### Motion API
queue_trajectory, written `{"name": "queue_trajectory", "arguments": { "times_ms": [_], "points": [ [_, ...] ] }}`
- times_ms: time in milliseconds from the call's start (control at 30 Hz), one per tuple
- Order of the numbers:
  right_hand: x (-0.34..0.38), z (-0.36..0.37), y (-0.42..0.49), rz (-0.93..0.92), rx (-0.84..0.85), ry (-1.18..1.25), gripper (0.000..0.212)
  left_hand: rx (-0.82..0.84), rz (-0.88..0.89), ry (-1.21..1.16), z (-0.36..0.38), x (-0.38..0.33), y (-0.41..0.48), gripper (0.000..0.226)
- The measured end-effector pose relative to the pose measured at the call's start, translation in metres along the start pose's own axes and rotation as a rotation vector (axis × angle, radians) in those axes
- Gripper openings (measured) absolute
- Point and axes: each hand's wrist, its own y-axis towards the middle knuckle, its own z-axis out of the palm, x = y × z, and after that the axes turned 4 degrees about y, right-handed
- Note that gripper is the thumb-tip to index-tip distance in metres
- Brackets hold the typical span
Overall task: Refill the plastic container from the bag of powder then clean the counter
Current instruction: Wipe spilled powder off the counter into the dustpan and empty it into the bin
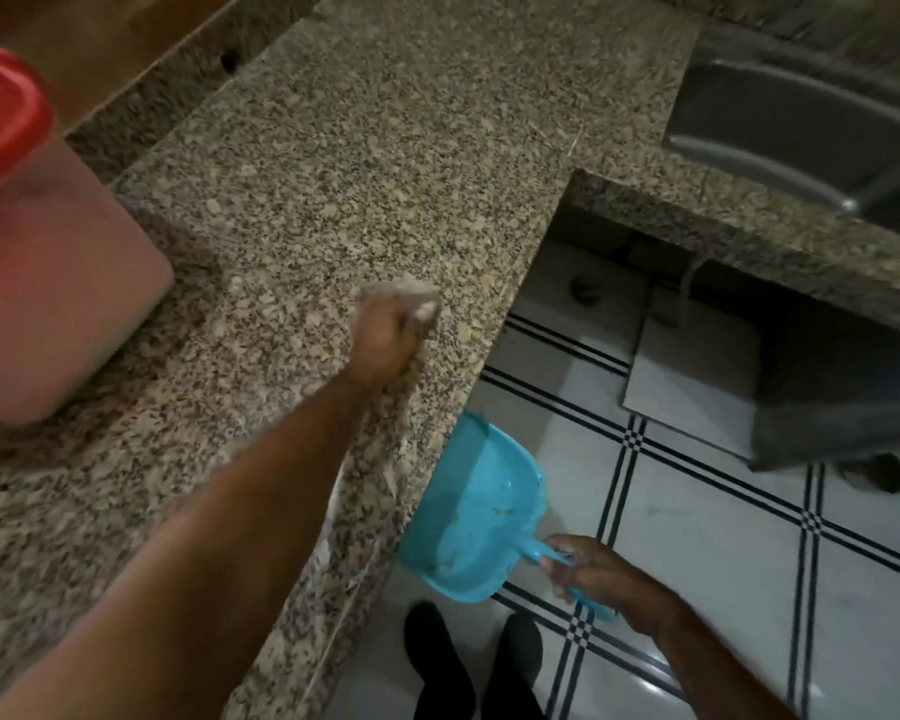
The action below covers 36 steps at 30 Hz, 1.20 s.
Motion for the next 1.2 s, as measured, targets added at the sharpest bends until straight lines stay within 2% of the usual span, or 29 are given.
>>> {"name": "queue_trajectory", "arguments": {
  "times_ms": [100, 167, 233, 400, 500, 633, 767, 867, 1033, 1200],
  "points": [
    [-0.009, -0.003, -0.009, 0.001, -0.026, 0.027, 0.021, 0.148, -0.009, 0.090, 0.015, -0.010, -0.017, 0.042],
    [-0.012, -0.005, -0.016, 0.003, -0.039, 0.034, 0.022, 0.174, 0.001, 0.120, 0.011, -0.014, -0.031, 0.050],
    [-0.015, -0.009, -0.020, -0.005, -0.039, 0.025, 0.023, 0.160, -0.044, 0.079, 0.011, -0.014, -0.046, 0.058],
    [-0.027, -0.006, -0.030, 0.009, -0.017, -0.010, 0.027, 0.200, -0.133, -0.032, 0.014, -0.042, -0.092, 0.040],
    [-0.028, -0.002, -0.039, -0.015, 0.025, -0.041, 0.026, 0.175, -0.203, -0.017, 0.003, -0.053, -0.121, 0.039],
    [-0.040, -0.001, -0.059, -0.033, 0.088, -0.051, 0.021, 0.103, -0.295, 0.017, -0.010, -0.067, -0.182, 0.026],
    [-0.054, 0.003, -0.068, -0.057, 0.117, -0.060, 0.031, 0.130, -0.388, 0.022, -0.020, -0.062, -0.234, 0.026],
    [-0.058, 0.011, -0.073, -0.093, 0.155, -0.078, 0.030, 0.116, -0.491, -0.136, -0.028, -0.072, -0.252, 0.030],
    [-0.048, 0.018, -0.079, -0.141, 0.190, -0.088, 0.023, -0.079, -0.738, -0.410, -0.040, -0.088, -0.273, 0.037],
    [-0.035, 0.027, -0.080, -0.182, 0.214, -0.097, 0.020, -0.265, -0.792, -0.439, -0.032, -0.093, -0.300, 0.035]
  ]
}}
